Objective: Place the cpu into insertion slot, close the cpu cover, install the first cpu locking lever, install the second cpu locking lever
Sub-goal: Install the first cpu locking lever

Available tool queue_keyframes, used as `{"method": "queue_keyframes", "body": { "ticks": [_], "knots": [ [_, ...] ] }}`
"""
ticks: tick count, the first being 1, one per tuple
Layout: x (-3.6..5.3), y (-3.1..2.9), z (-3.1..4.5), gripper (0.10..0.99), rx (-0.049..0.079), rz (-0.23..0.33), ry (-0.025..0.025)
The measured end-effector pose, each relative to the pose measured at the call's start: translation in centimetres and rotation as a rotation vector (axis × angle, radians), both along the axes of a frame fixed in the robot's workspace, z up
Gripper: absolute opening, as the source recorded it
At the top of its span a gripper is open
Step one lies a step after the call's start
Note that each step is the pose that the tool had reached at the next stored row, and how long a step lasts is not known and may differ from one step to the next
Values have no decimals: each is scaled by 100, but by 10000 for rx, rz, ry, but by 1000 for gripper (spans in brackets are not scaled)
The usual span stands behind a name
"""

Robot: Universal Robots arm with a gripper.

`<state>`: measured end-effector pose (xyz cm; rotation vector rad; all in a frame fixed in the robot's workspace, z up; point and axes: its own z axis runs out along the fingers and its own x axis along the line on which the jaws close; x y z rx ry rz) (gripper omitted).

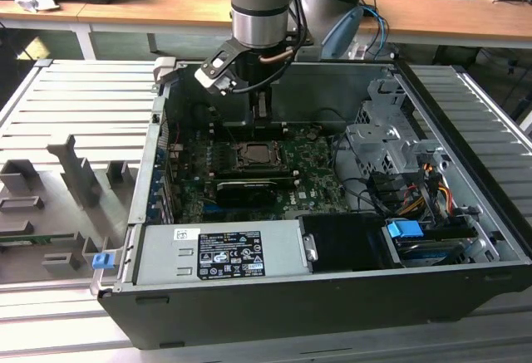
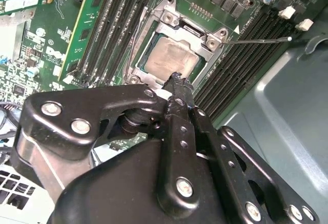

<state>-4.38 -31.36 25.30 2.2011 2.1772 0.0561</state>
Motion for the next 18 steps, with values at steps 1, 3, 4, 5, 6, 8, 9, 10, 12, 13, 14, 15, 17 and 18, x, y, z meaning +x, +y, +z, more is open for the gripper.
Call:
{"method": "queue_keyframes", "body": {
  "ticks": [1, 3, 4, 5, 6, 8, 9, 10, 12, 13, 14, 15, 17, 18],
  "knots": [
    [0, 0, 4, 106, 0, 0, 0],
    [0, 0, 8, 106, -1, 0, 0],
    [0, 0, 10, 106, 0, 0, 0],
    [0, 0, 20, 106, -3, 0, 2],
    [0, 0, 44, 106, -1, -1, 0],
    [0, 0, 89, 106, 0, -1, 0],
    [0, 0, 116, 106, -3, -2, 1],
    [0, 0, 152, 106, -4, -1, 1],
    [0, 0, 220, 106, -3, -1, 0],
    [0, 0, 238, 106, -9, 0, 1],
    [0, 0, 237, 106, -7, 7, -1],
    [0, 0, 238, 106, -8, 153, -1],
    [0, 0, 236, 106, -10, 849, 1],
    [0, 0, 236, 106, -9, 1171, 0]
  ]
}}
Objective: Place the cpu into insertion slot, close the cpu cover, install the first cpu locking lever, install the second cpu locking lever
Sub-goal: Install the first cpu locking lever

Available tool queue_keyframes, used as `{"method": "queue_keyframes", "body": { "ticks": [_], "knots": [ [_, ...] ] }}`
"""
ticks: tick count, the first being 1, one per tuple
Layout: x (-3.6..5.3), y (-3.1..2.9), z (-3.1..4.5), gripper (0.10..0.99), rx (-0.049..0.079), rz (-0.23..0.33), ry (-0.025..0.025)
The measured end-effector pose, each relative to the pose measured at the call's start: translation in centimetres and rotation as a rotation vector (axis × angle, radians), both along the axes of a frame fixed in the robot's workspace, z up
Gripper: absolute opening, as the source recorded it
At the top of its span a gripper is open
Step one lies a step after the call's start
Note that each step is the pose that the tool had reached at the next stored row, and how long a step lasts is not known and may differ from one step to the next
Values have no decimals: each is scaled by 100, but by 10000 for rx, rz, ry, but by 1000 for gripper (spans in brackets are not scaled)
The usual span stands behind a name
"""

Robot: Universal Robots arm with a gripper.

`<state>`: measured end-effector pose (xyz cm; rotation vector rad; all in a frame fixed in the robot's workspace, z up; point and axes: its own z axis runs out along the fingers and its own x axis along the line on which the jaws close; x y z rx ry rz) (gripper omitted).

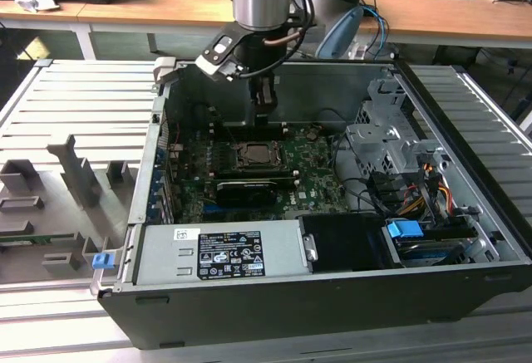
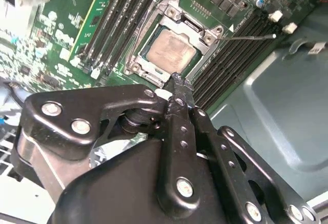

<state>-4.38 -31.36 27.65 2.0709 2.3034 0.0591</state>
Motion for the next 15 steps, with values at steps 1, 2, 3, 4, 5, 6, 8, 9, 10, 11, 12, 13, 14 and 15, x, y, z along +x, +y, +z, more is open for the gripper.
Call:
{"method": "queue_keyframes", "body": {
  "ticks": [1, 2, 3, 4, 5, 6, 8, 9, 10, 11, 12, 13, 14, 15],
  "knots": [
    [0, 0, 0, 106, -1, 316, 0],
    [0, 0, -1, 106, -2, 671, 0],
    [0, 0, -2, 106, -1, 1029, 0],
    [0, 0, -2, 106, -2, 1406, 0],
    [0, 0, -3, 106, -2, 1580, 0],
    [0, 0, -3, 106, -4, 1766, 6],
    [0, 0, -4, 106, -14, 2137, 34],
    [0, 0, -6, 106, -25, 2331, 55],
    [0, 0, -7, 106, -43, 2488, 84],
    [-1, 0, -6, 106, -56, 2653, 93],
    [-1, 0, -7, 106, -58, 2776, 94],
    [0, 0, -7, 106, -58, 2881, 93],
    [0, 0, -7, 106, -57, 2962, 93],
    [0, 0, -8, 106, -79, 3160, 94]
  ]
}}
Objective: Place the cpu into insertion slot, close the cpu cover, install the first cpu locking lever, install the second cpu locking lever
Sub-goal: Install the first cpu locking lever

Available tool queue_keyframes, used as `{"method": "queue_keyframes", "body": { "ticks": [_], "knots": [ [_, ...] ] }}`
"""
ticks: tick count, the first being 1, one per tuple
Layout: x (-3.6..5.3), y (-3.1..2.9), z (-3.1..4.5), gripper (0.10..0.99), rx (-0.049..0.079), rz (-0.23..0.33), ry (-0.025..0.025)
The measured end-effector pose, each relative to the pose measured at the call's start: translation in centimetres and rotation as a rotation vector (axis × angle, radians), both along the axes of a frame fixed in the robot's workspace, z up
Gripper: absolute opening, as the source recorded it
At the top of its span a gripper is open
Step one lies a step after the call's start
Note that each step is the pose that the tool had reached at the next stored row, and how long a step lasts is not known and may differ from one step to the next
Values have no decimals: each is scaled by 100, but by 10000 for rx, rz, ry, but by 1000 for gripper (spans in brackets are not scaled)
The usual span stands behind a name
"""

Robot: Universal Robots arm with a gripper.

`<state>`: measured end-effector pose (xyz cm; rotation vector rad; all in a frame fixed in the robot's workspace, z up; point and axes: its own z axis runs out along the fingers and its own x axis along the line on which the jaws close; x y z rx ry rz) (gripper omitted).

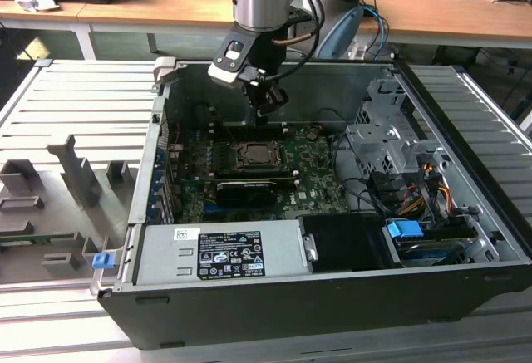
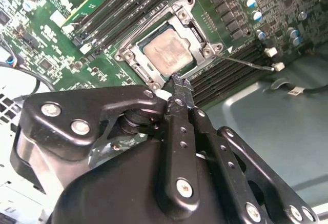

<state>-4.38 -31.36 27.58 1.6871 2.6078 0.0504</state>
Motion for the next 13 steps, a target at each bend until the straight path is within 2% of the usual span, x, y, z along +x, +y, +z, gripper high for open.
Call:
{"method": "queue_keyframes", "body": {
  "ticks": [8, 9, 13],
  "knots": [
    [0, 0, -1, 106, -28, 1772, -2],
    [0, 0, -1, 106, -28, 2131, -2],
    [0, 0, -3, 106, -29, 2861, -3]
  ]
}}
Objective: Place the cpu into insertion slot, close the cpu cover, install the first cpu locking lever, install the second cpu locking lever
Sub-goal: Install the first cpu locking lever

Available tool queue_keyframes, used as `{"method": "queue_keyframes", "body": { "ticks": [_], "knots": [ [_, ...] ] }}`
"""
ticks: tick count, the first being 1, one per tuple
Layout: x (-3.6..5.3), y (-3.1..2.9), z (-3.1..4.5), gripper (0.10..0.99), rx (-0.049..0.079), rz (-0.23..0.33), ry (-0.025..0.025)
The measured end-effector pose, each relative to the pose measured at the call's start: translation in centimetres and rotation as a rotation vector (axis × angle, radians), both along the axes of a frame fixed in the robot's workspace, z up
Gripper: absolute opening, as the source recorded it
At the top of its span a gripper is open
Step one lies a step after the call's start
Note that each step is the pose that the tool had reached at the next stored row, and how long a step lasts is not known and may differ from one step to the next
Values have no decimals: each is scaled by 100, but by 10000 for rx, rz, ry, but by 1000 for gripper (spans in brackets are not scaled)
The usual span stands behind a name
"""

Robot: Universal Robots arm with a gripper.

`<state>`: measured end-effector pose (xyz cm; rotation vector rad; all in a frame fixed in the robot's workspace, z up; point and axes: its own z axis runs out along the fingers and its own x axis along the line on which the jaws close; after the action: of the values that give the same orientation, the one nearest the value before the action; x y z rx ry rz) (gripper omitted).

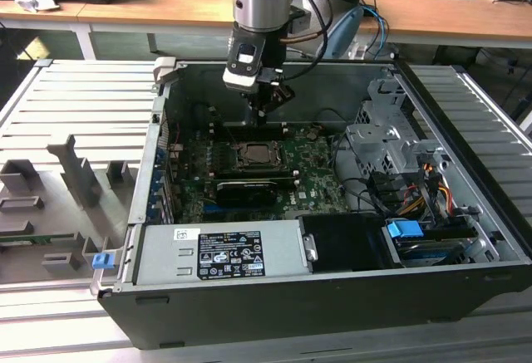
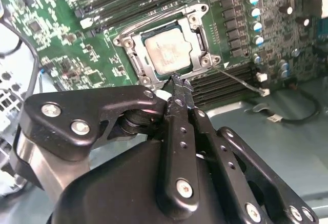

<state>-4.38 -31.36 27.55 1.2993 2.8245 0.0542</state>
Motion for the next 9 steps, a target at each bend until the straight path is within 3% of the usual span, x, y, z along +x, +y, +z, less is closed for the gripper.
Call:
{"method": "queue_keyframes", "body": {
  "ticks": [9],
  "knots": [
    [0, 0, 0, 106, 0, 1726, 0]
  ]
}}
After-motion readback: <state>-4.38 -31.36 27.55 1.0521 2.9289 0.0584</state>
